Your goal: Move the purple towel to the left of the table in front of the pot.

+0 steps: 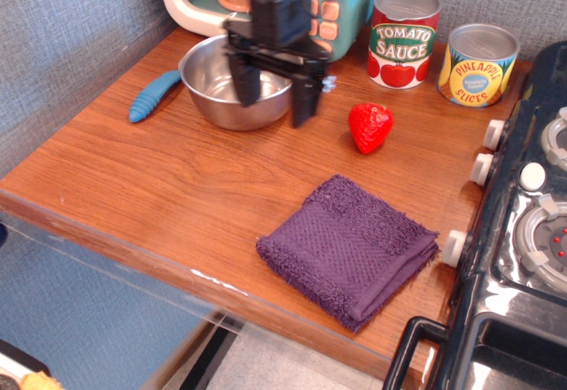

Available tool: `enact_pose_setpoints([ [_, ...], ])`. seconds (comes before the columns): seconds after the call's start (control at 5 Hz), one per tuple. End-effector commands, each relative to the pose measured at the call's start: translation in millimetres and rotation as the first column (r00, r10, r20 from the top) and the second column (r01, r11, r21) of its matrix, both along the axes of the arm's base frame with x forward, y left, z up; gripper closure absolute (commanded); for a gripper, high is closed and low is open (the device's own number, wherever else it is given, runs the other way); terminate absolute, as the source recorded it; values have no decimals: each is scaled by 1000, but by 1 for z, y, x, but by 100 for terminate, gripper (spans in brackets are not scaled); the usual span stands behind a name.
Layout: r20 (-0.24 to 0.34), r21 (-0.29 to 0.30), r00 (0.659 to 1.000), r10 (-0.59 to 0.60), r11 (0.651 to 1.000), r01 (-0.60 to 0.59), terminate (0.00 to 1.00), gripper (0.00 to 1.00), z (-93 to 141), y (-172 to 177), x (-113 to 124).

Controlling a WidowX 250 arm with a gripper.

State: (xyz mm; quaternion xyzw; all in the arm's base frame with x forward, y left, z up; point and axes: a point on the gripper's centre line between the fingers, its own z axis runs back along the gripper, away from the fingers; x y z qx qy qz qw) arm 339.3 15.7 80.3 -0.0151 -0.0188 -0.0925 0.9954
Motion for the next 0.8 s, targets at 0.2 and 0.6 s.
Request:
enact_pose_setpoints([
  [0.2,46,10,999,-13,1000,13,0,0,-28,-48,-49],
  [0.6,132,44,989,-71,997,66,0,0,-61,-58,-61],
])
